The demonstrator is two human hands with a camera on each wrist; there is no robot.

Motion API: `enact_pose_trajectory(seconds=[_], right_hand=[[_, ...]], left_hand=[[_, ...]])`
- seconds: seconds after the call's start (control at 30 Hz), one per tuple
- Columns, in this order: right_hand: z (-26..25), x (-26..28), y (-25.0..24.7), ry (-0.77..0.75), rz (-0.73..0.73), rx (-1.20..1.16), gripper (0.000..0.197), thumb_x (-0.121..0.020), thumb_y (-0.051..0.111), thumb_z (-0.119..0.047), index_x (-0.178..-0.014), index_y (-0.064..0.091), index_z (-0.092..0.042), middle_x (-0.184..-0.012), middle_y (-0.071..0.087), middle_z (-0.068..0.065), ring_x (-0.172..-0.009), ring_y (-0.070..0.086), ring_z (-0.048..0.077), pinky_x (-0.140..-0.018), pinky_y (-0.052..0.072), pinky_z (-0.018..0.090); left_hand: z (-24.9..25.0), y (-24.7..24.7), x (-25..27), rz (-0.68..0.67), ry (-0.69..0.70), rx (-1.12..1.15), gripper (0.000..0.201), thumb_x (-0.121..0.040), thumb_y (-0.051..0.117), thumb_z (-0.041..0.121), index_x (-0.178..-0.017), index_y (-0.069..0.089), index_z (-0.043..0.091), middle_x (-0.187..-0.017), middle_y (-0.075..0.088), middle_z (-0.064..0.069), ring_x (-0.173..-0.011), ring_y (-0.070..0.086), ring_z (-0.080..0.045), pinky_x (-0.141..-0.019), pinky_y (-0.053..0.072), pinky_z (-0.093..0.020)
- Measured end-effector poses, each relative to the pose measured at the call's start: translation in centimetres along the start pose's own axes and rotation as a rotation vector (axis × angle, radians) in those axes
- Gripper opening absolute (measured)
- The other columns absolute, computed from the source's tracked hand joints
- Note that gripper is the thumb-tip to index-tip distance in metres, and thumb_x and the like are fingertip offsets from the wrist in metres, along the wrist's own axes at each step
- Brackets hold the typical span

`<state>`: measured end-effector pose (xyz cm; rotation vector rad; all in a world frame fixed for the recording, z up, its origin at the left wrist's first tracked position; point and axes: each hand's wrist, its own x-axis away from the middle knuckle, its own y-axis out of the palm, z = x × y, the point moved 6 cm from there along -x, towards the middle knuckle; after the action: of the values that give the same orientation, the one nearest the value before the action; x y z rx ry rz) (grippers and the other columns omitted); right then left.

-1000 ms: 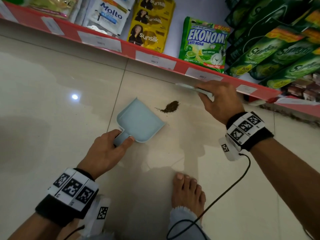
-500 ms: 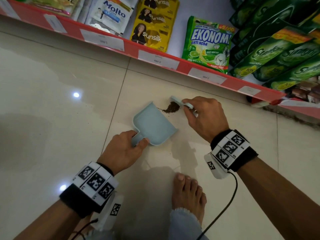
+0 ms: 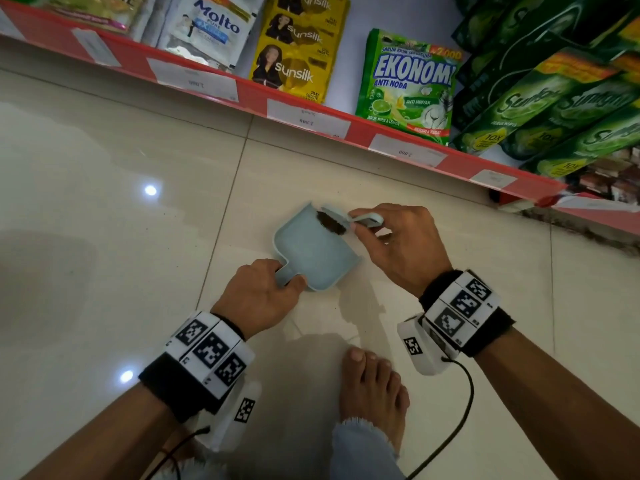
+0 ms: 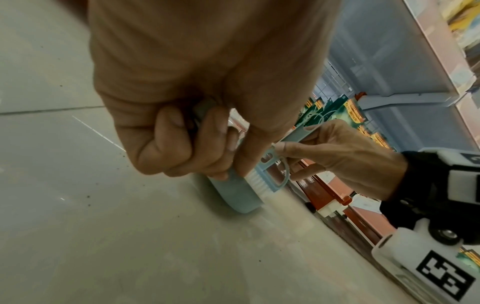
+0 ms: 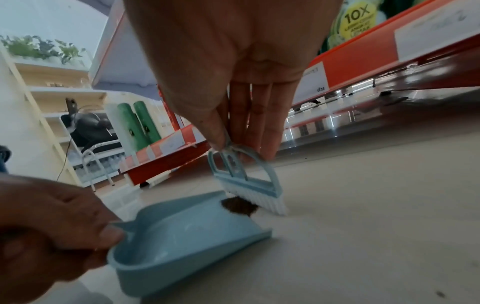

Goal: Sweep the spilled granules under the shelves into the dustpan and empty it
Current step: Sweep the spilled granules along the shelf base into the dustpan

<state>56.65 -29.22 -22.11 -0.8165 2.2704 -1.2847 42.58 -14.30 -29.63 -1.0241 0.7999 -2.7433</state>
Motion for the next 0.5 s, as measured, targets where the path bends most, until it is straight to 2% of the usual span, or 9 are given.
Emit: enact_pose_trajectory(seconds=[0.07, 0.13, 0.2, 0.27, 0.33, 0.4, 0.5], right_hand=[[-0.1, -0.2, -0.8, 0.002, 0.087, 0.017, 0.017, -0.093, 0.062, -0.025, -0.104, 0.075, -0.022, -0.086, 0.074, -0.002, -0.070, 0.066, 0.017, -0.059, 0.057, 0.039], [0.0, -0.6, -1.5, 0.025, 0.122, 0.123, 0.015, -0.094, 0.059, -0.028, -0.099, 0.072, -0.024, -0.083, 0.071, -0.003, -0.067, 0.063, 0.020, -0.056, 0.055, 0.036], [0.4, -0.8, -1.5, 0.060, 0.087, 0.280, 0.016, -0.096, 0.054, -0.030, -0.098, 0.069, -0.026, -0.081, 0.065, -0.003, -0.067, 0.060, 0.024, -0.056, 0.049, 0.031], [0.4, -0.8, -0.7, 0.073, -0.015, 0.340, 0.021, -0.099, 0.049, -0.030, -0.098, 0.069, -0.024, -0.081, 0.062, -0.002, -0.067, 0.058, 0.024, -0.056, 0.044, 0.029], [0.0, -0.4, 0.4, 0.053, -0.115, 0.270, 0.026, -0.101, 0.046, -0.032, -0.095, 0.068, -0.019, -0.079, 0.062, -0.001, -0.065, 0.057, 0.021, -0.058, 0.047, 0.031], [-0.7, 0.2, 1.2, 0.046, -0.172, 0.157, 0.028, -0.100, 0.047, -0.034, -0.095, 0.069, -0.017, -0.083, 0.067, -0.001, -0.070, 0.061, 0.020, -0.064, 0.052, 0.036], [-1.2, 0.3, 0.9, 0.064, -0.113, -0.020, 0.028, -0.098, 0.051, -0.036, -0.102, 0.073, -0.019, -0.093, 0.073, -0.003, -0.078, 0.067, 0.017, -0.067, 0.057, 0.039]], left_hand=[[0.0, 0.0, -0.1, -0.015, -0.018, -0.014, 0.040, -0.093, 0.060, 0.043, -0.064, 0.043, 0.020, -0.062, 0.048, 0.005, -0.059, 0.048, -0.012, -0.050, 0.032, -0.020], [0.0, 0.0, -0.1, -0.023, -0.029, -0.023, 0.041, -0.093, 0.059, 0.043, -0.064, 0.043, 0.019, -0.062, 0.048, 0.004, -0.057, 0.047, -0.011, -0.050, 0.032, -0.021], [0.0, 0.1, -0.1, -0.039, -0.049, -0.018, 0.043, -0.094, 0.059, 0.043, -0.063, 0.042, 0.018, -0.061, 0.048, 0.003, -0.056, 0.046, -0.011, -0.050, 0.032, -0.022], [-0.1, 0.1, 0.0, -0.056, -0.068, -0.008, 0.045, -0.094, 0.059, 0.043, -0.063, 0.041, 0.016, -0.061, 0.048, 0.001, -0.058, 0.048, -0.014, -0.051, 0.033, -0.024], [0.0, 0.1, 0.1, -0.071, -0.079, -0.002, 0.046, -0.094, 0.058, 0.044, -0.064, 0.041, 0.014, -0.062, 0.047, 0.000, -0.062, 0.049, -0.018, -0.055, 0.036, -0.025], [0.1, 0.1, 0.2, -0.084, -0.078, 0.015, 0.048, -0.093, 0.059, 0.045, -0.062, 0.041, 0.013, -0.061, 0.047, 0.000, -0.061, 0.048, -0.017, -0.056, 0.035, -0.026], [0.2, -0.1, 0.3, -0.105, -0.088, 0.024, 0.053, -0.092, 0.061, 0.046, -0.055, 0.042, 0.013, -0.055, 0.048, 0.000, -0.054, 0.047, -0.015, -0.054, 0.035, -0.026]])
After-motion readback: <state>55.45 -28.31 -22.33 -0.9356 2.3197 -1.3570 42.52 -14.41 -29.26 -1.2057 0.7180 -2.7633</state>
